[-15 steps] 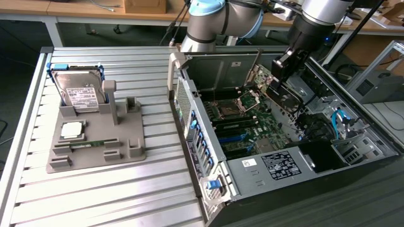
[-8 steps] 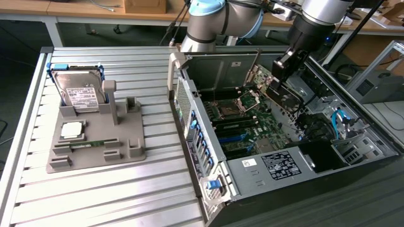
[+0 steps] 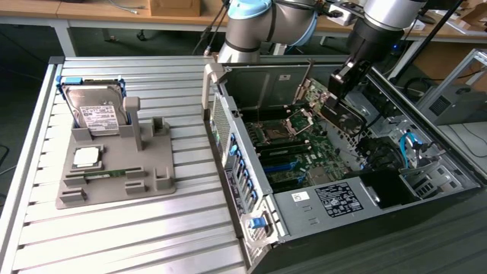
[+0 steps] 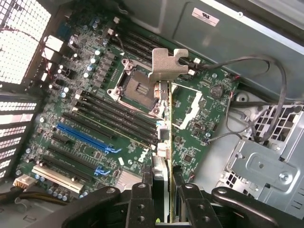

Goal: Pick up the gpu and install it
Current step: 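Insert the gpu into the slot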

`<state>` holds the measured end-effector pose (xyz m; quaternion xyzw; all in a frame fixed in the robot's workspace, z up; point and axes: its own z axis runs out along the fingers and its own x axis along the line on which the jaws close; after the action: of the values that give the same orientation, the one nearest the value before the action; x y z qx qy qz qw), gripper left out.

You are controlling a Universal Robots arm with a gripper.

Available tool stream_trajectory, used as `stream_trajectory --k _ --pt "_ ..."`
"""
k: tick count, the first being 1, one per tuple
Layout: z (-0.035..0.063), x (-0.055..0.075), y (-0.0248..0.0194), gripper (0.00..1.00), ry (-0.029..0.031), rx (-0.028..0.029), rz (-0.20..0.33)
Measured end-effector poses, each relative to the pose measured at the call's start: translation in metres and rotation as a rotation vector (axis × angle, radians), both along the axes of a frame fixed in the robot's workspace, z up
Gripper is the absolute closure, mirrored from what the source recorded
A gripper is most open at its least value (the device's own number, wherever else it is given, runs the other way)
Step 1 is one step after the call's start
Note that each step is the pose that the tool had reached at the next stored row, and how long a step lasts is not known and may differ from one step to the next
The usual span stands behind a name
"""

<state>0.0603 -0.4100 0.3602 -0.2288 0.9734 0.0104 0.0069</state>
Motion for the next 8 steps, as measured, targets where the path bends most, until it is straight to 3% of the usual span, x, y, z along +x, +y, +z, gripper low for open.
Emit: stream_trajectory --k 8 --pt "0.0 0.0 0.0 0.73 0.0 -0.0001 0.039"
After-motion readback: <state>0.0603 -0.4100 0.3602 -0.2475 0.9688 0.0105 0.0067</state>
